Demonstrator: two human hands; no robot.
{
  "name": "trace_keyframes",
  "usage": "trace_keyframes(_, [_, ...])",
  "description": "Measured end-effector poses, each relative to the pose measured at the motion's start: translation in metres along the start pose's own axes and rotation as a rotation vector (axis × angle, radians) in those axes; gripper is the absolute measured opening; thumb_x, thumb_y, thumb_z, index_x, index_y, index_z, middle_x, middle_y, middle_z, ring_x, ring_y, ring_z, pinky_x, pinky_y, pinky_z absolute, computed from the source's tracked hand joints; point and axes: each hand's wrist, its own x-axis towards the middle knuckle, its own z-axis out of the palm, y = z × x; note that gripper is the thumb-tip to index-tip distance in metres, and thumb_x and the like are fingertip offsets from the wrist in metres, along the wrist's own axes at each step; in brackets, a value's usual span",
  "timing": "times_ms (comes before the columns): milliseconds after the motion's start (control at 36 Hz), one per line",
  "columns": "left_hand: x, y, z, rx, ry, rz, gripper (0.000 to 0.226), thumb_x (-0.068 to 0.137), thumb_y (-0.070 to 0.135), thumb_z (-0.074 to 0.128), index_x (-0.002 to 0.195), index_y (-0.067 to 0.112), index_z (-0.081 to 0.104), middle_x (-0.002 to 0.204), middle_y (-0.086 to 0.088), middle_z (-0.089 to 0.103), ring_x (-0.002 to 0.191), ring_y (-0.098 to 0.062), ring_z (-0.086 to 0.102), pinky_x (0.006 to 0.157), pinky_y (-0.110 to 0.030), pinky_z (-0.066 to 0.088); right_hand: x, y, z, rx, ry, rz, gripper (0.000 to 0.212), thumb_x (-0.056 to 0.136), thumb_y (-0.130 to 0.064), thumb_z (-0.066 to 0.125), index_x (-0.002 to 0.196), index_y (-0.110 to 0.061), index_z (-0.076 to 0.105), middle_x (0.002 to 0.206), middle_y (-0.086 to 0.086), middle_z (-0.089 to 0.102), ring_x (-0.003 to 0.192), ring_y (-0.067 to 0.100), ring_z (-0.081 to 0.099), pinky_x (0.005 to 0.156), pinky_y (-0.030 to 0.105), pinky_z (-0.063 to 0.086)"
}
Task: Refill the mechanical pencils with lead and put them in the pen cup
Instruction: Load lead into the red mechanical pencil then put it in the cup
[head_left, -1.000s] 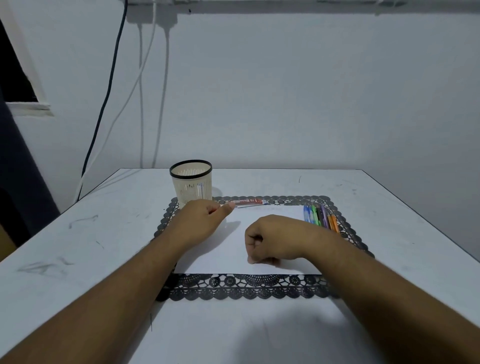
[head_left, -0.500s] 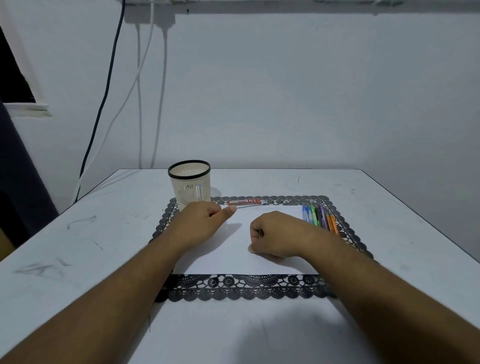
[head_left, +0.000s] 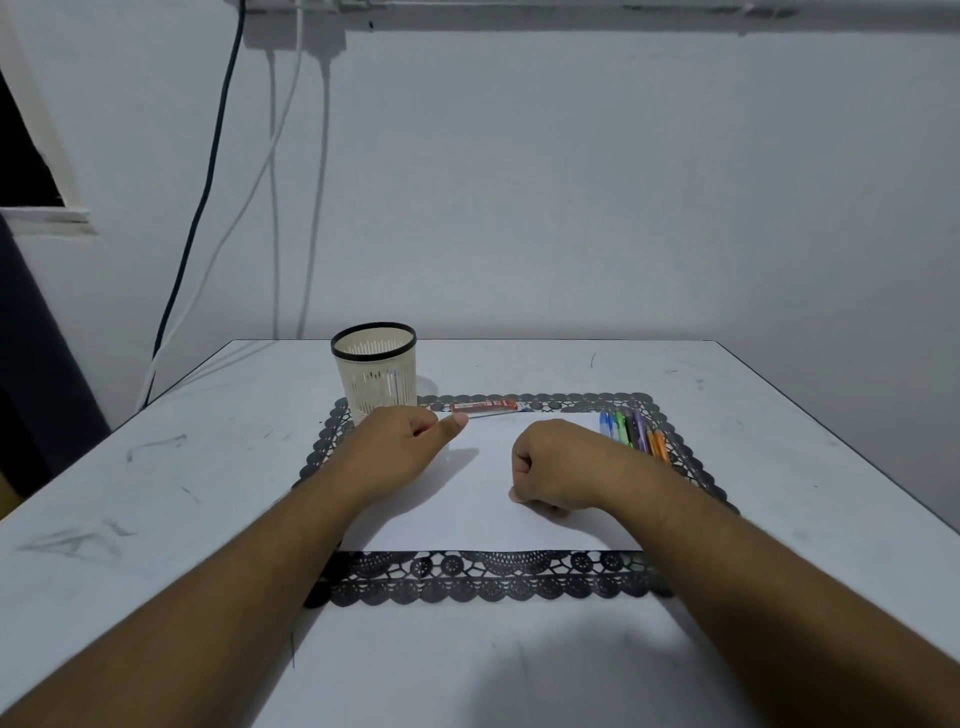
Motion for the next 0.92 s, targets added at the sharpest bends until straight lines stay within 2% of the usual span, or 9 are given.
trace_keyframes(83, [-0.001, 0.001, 0.000, 0.001, 0.002, -0.002, 0.086, 0.080, 0.087, 0.037, 0.069, 0.003, 0.048, 0.060, 0.001, 0.041, 0.054, -0.012, 0.037, 0.061, -0.034, 0.029, 0.000, 0.001, -0.001, 0.005, -0.009, -0.012, 0.028, 0.099, -0.025, 0.067, 0.078, -0.007, 0.068, 0.074, 0.010, 0.069, 0.067, 0.020, 0.058, 0.085, 0.037, 0.056])
trace_keyframes(167, [-0.001, 0.001, 0.000, 0.001, -0.001, -0.001, 0.085, 0.081, 0.087, 0.037, 0.069, 0.004, 0.048, 0.060, 0.001, 0.043, 0.054, -0.013, 0.038, 0.061, -0.034, 0.030, -0.001, 0.007, -0.004, 0.118, 0.026, -0.017, 0.028, 0.100, -0.020, 0.065, 0.089, 0.005, 0.071, 0.082, 0.015, 0.076, 0.065, 0.018, 0.063, 0.070, 0.032, 0.054])
trace_keyframes(250, [0.000, 0.000, 0.002, 0.001, -0.001, 0.003, 0.081, 0.086, 0.083, 0.042, 0.069, 0.004, 0.050, 0.062, -0.002, 0.045, 0.055, -0.012, 0.039, 0.060, -0.034, 0.030, 0.002, 0.016, -0.009, 0.377, 0.092, -0.023, 0.017, 0.103, -0.012, 0.058, 0.094, 0.000, 0.065, 0.086, 0.012, 0.076, 0.064, 0.020, 0.069, 0.057, 0.030, 0.057])
trace_keyframes(333, [0.000, 0.000, 0.003, 0.010, -0.001, 0.015, 0.073, 0.096, 0.071, 0.048, 0.072, 0.002, 0.053, 0.068, -0.015, 0.055, 0.057, -0.014, 0.043, 0.061, -0.033, 0.032, 0.005, 0.026, -0.013, 0.589, 0.199, -0.010, 0.013, 0.102, -0.006, 0.048, 0.097, -0.006, 0.060, 0.087, 0.015, 0.075, 0.061, 0.023, 0.068, 0.056, 0.035, 0.058])
trace_keyframes(389, [-0.002, 0.002, 0.003, 0.033, 0.000, 0.030, 0.063, 0.100, 0.062, 0.048, 0.074, 0.006, 0.059, 0.068, -0.010, 0.060, 0.058, -0.013, 0.047, 0.060, -0.032, 0.034, 0.010, 0.034, -0.013, 0.633, 0.272, 0.019, 0.023, 0.099, -0.003, 0.040, 0.100, -0.011, 0.061, 0.081, 0.014, 0.070, 0.058, 0.023, 0.064, 0.061, 0.037, 0.057])
trace_keyframes(528, [-0.005, 0.010, 0.002, 0.051, -0.004, 0.058, 0.040, 0.107, 0.045, 0.043, 0.085, 0.021, 0.066, 0.076, 0.006, 0.063, 0.071, -0.002, 0.057, 0.061, -0.023, 0.036, 0.018, 0.047, -0.010, 0.560, 0.284, 0.099, 0.040, 0.094, -0.003, 0.034, 0.095, -0.024, 0.067, 0.070, 0.001, 0.056, 0.060, 0.019, 0.049, 0.064, 0.033, 0.040])
trace_keyframes(583, [-0.005, 0.011, 0.002, 0.024, -0.003, 0.069, 0.035, 0.108, 0.041, 0.043, 0.091, 0.020, 0.065, 0.075, 0.009, 0.061, 0.070, 0.001, 0.057, 0.062, -0.020, 0.036, 0.018, 0.045, -0.009, 0.489, 0.302, 0.085, 0.032, 0.098, -0.007, 0.037, 0.099, -0.020, 0.067, 0.075, -0.004, 0.056, 0.069, 0.018, 0.050, 0.061, 0.029, 0.036])
trace_keyframes(694, [-0.006, 0.008, 0.004, -0.038, -0.015, 0.079, 0.034, 0.107, 0.045, 0.044, 0.090, 0.018, 0.058, 0.077, -0.008, 0.065, 0.074, -0.026, 0.060, 0.068, -0.039, 0.045, 0.022, 0.040, -0.004, 0.259, 0.359, 0.013, 0.018, 0.104, -0.033, 0.057, 0.101, -0.017, 0.064, 0.084, -0.013, 0.056, 0.068, 0.004, 0.047, 0.055, 0.025, 0.029])
trace_keyframes(917, [-0.007, 0.008, 0.005, -0.009, -0.037, 0.088, 0.032, 0.106, 0.045, 0.046, 0.083, 0.024, 0.055, 0.077, -0.005, 0.065, 0.075, -0.026, 0.060, 0.065, -0.037, 0.042, 0.032, 0.042, 0.017, 0.094, 0.294, -0.028, 0.005, 0.101, -0.030, 0.062, 0.097, -0.028, 0.063, 0.084, -0.018, 0.048, 0.087, 0.012, 0.052, 0.073, 0.031, 0.038])
